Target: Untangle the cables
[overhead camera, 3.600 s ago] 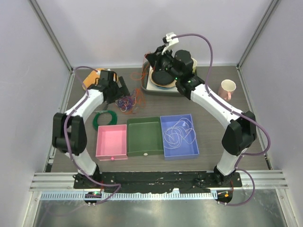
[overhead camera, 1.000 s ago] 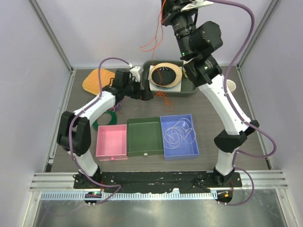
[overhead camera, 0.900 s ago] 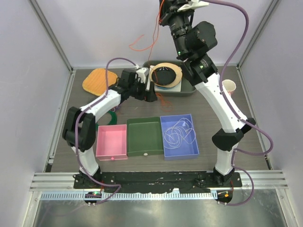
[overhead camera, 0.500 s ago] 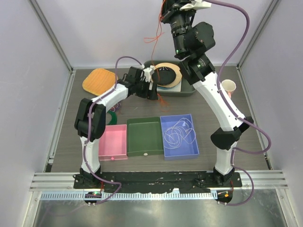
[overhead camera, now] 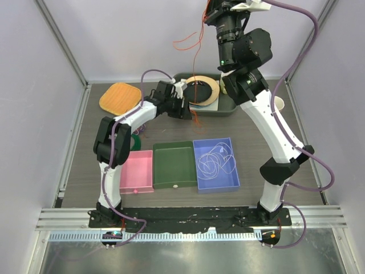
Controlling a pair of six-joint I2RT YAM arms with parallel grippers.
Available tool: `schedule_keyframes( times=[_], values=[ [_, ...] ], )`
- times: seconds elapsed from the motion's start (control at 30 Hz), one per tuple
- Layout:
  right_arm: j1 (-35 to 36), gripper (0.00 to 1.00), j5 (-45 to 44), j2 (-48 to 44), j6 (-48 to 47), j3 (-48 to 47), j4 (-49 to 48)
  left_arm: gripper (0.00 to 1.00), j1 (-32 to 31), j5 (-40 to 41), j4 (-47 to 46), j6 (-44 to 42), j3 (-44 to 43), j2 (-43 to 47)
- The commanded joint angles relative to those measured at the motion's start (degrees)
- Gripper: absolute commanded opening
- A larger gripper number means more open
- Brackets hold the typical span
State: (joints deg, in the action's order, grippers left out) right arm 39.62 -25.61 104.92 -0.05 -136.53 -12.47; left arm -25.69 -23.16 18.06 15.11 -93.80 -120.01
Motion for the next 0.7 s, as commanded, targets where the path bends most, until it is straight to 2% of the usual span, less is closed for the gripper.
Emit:
schedule_keyframes(
  times=[0.0,0.03,0.1,0.17,0.3,0.4,0.53,0.57,0.6,0.67],
  values=[
    [0.02,0.01,1.69,-4.55,1.27,0.91,-1.86,0.64,0.29,-7.05,-6.01,-2.96,-1.75,-0.41],
    [0.02,0.01,2.40,-4.81,1.63,1.35,-1.60,0.67,0.38,-9.69,-8.72,-4.38,-1.13,-0.32],
    [0.02,0.01,4.42,-5.26,2.07,1.35,-0.46,0.67,0.38,-12.78,-6.92,-9.12,-2.60,-0.58],
    [0.02,0.01,6.17,-5.52,2.16,1.18,0.34,0.67,0.38,-11.04,-4.19,-12.37,-3.40,-0.23],
    [-0.06,0.01,8.37,-6.13,1.99,1.09,1.13,0.78,0.38,-9.45,-0.50,-19.22,-3.76,1.09],
    [-0.06,0.01,10.92,-5.96,2.95,-0.57,3.67,0.82,0.38,-11.64,7.47,-27.46,-6.48,1.00],
    [0.02,0.01,11.63,-7.01,4.01,-0.06,3.60,0.80,0.38,-15.33,10.23,-29.96,-6.83,0.39],
    [-0.06,0.01,11.46,-7.19,4.01,0.38,3.24,0.78,0.29,-16.03,10.85,-29.97,-6.92,0.21],
    [0.02,0.01,11.11,-7.36,3.75,1.00,2.54,0.71,0.29,-16.56,11.72,-29.71,-6.66,0.04],
    [-0.06,0.01,9.88,-7.37,3.13,1.18,2.36,0.69,0.29,-16.57,12.43,-29.53,-5.44,0.21]
  ],
)
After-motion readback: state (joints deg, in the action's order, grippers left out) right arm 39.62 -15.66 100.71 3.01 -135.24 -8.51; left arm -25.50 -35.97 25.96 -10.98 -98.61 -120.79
